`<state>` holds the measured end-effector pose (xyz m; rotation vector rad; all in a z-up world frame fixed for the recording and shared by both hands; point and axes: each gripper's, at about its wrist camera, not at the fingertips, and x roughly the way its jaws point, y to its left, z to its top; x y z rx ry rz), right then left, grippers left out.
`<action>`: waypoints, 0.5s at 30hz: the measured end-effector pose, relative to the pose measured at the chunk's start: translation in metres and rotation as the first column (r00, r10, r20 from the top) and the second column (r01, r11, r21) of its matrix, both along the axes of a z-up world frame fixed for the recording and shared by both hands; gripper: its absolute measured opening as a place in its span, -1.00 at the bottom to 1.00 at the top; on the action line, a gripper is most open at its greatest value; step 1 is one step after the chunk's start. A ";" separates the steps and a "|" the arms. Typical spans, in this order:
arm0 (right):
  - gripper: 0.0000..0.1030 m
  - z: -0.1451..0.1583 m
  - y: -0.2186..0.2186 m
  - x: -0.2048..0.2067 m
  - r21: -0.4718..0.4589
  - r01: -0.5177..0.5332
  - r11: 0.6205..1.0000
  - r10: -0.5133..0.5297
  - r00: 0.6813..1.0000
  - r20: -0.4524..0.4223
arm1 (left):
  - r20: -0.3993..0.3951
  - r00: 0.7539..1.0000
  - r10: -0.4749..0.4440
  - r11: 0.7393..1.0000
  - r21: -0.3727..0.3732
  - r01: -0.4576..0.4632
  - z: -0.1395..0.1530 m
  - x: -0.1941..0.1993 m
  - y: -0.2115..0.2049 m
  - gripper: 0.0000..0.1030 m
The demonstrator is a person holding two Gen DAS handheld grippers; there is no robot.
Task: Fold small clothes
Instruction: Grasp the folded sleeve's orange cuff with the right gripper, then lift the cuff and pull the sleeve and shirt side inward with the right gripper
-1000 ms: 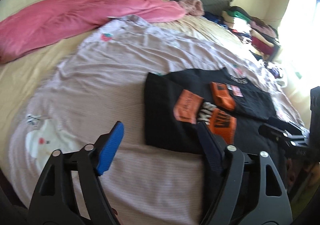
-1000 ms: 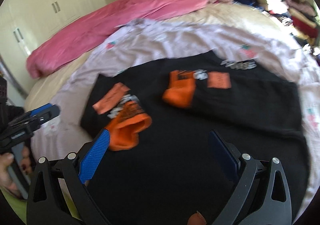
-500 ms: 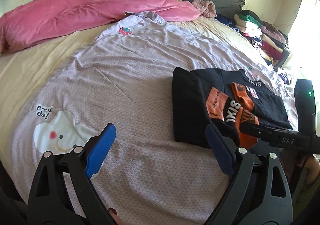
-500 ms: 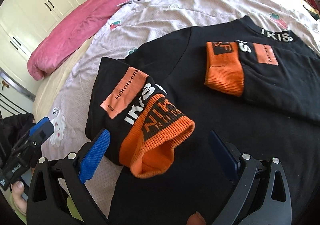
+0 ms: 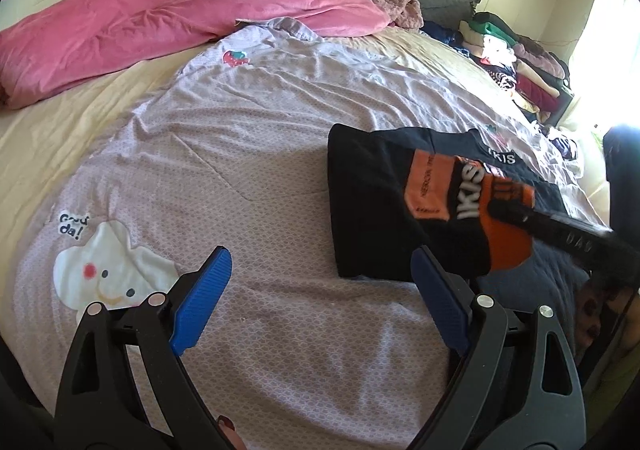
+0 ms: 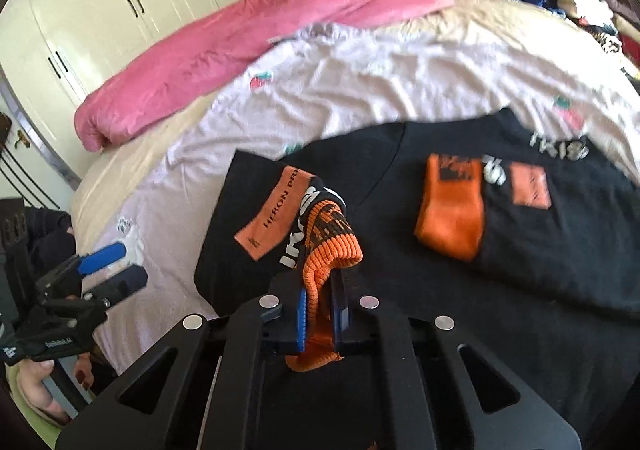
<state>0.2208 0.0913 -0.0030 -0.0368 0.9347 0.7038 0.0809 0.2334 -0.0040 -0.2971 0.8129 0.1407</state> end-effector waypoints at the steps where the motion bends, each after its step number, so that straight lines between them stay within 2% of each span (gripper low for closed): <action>1: -0.84 0.006 -0.004 0.002 -0.001 0.005 1.000 -0.005 1.000 0.016 | 0.005 1.000 0.001 1.000 -0.003 -0.001 0.002 0.000 0.000 0.63; 7: -0.86 0.032 -0.031 0.010 0.000 0.053 0.999 -0.053 0.994 0.096 | 0.020 1.000 0.003 1.000 0.000 -0.003 0.010 0.001 -0.002 0.63; 15: -0.91 0.051 -0.066 0.020 -0.031 0.102 0.994 -0.095 0.980 0.176 | 0.021 1.000 -0.023 1.000 -0.006 0.023 0.021 0.007 -0.017 0.63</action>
